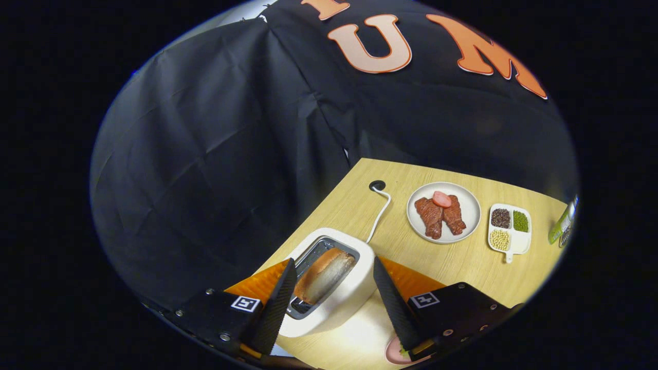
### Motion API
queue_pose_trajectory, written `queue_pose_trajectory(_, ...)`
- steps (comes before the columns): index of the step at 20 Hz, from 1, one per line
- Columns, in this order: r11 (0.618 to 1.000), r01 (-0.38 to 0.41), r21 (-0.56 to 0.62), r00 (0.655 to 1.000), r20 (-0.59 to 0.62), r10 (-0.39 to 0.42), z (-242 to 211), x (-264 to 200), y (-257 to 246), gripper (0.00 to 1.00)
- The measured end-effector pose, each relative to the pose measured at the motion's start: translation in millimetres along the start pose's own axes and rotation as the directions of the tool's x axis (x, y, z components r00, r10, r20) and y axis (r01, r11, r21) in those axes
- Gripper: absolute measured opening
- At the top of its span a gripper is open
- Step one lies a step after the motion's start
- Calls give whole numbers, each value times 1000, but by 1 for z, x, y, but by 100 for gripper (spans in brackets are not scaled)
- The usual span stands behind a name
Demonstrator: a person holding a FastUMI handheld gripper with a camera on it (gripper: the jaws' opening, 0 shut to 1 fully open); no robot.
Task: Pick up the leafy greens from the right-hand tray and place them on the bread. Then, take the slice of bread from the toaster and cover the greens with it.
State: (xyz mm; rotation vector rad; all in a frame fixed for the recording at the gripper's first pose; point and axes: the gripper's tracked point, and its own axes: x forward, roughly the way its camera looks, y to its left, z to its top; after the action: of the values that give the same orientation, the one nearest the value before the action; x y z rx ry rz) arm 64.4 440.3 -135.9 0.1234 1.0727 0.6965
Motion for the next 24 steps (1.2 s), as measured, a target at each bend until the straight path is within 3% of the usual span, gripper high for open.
queue_pose_trajectory(6,999,-1,44,998,-63,4,-2,21,6,90)
queue_pose_trajectory(9,995,-6,95,996,-88,14,-5,32,10,83)
queue_pose_trajectory(19,990,67,125,987,-154,-47,-17,41,7,45)
queue_pose_trajectory(22,989,79,122,989,-132,-63,-17,34,2,20)
queue_pose_trajectory(24,987,75,140,991,-120,-58,-19,28,1,15)
